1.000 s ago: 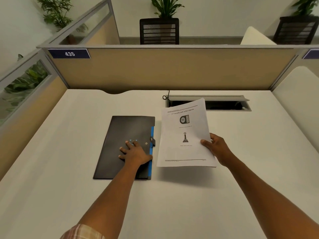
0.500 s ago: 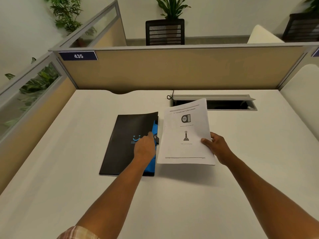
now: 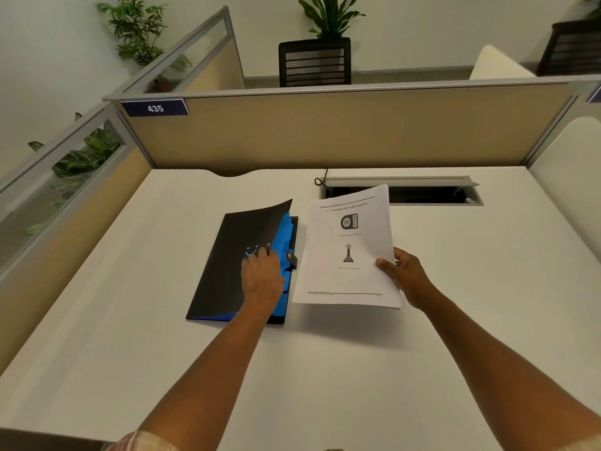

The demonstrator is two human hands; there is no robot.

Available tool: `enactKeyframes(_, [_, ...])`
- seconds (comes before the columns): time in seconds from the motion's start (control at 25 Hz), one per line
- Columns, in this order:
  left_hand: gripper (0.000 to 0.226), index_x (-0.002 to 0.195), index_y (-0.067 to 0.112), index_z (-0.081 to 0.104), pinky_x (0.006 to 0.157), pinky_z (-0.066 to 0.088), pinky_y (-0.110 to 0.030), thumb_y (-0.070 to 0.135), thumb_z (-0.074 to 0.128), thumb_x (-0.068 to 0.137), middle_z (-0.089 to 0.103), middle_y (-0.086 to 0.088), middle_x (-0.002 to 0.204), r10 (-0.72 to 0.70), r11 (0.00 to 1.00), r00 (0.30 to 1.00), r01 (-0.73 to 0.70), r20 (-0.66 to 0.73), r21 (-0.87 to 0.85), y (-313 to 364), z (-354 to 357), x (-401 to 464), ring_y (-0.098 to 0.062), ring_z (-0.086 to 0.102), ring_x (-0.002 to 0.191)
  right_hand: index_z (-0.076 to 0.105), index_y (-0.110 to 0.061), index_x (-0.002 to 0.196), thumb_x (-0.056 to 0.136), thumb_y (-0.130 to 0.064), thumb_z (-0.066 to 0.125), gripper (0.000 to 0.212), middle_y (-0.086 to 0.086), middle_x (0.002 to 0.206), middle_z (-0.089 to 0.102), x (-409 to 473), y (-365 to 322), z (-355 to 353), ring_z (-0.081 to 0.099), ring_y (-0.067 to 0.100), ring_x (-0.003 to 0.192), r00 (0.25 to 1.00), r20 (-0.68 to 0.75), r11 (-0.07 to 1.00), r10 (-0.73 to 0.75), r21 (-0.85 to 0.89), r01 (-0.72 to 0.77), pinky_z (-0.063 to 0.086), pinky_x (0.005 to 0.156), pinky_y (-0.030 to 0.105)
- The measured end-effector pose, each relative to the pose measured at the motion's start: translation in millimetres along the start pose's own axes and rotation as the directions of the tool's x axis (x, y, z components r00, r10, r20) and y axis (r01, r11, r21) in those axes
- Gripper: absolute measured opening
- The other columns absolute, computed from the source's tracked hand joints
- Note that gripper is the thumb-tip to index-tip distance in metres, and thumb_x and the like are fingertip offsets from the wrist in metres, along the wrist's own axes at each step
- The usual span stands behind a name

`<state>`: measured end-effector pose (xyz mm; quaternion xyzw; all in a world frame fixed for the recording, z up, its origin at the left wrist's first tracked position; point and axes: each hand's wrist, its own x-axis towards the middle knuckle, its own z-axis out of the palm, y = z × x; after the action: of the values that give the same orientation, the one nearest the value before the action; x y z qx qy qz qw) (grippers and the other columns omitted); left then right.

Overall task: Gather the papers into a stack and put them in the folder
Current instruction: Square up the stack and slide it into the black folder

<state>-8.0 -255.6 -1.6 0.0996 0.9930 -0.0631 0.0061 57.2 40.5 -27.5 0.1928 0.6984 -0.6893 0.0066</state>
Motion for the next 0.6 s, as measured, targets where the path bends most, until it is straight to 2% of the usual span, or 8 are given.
enactKeyframes(0.12, [0.055, 0.139, 0.009, 0.041, 0.09, 0.053, -0.032, 0.026, 0.061, 0.091, 0.053, -0.011, 0.13, 0.0, 1.0, 1.0, 0.0, -0.014, -0.019, 1.3, -0.6, -6.5, -0.023, 0.058, 0.107, 0.065, -0.017, 0.111, 0.091, -0.011, 0.064, 0.021, 0.008, 0.103, 0.073, -2.7, -0.6, -0.4, 0.07, 0.02, 0.08, 1.0, 0.011, 1.0, -0.008, 0.008, 0.008, 0.057, 0.065, 0.027])
enactKeyframes(0.24, [0.054, 0.14, 0.009, 0.041, 0.088, 0.056, -0.03, 0.02, 0.062, 0.091, 0.054, -0.01, 0.13, 0.01, 0.994, 0.998, -0.016, -0.058, -0.107, -1.1, -4.9, -8.1, -0.022, 0.06, 0.106, 0.065, -0.019, 0.109, 0.091, -0.011, 0.065, 0.021, 0.007, 0.103, 0.072, -3.1, -1.0, 3.9, 0.071, 0.019, 0.08, 1.0, 0.0, 1.0, -0.014, 0.016, 0.014, 0.057, 0.066, 0.029])
enactKeyframes(0.4, [0.053, 0.14, 0.01, 0.042, 0.093, 0.055, -0.033, 0.015, 0.061, 0.091, 0.057, -0.01, 0.13, 0.03, 0.972, 0.997, -0.045, -0.07, -0.23, -9.8, -13.0, -7.2, -0.023, 0.061, 0.11, 0.065, -0.026, 0.105, 0.089, -0.013, 0.065, 0.021, 0.004, 0.104, 0.073, 0.9, 1.7, 24.3, 0.072, 0.027, 0.088, 0.999, -0.033, 1.0, -0.029, -0.009, 0.029, 0.06, 0.076, 0.041])
enactKeyframes(0.52, [0.063, 0.147, 0.013, 0.035, 0.103, 0.049, -0.036, 0.012, 0.063, 0.091, 0.051, -0.01, 0.141, 0.027, 0.94, 0.998, -0.046, -0.063, -0.339, -14.3, -20.6, -9.1, -0.027, 0.055, 0.125, 0.066, -0.03, 0.104, 0.087, -0.017, 0.067, 0.022, 0.004, 0.106, 0.074, 3.5, 5.6, 47.4, 0.072, 0.028, 0.093, 0.998, -0.028, 0.998, -0.05, -0.039, 0.048, 0.058, 0.085, 0.049])
enactKeyframes(0.6, [0.069, 0.151, 0.019, 0.03, 0.103, 0.047, -0.036, 0.012, 0.062, 0.091, 0.05, -0.009, 0.143, -0.001, 0.919, 1.0, -0.011, -0.03, -0.395, -16.1, -25.5, -9.7, -0.027, 0.054, 0.126, 0.066, -0.036, 0.1, 0.086, -0.021, 0.067, 0.021, 0.002, 0.107, 0.074, 4.9, 7.2, 62.8, 0.072, 0.027, 0.093, 0.998, -0.016, 0.996, -0.059, -0.069, 0.058, 0.058, 0.086, 0.051])
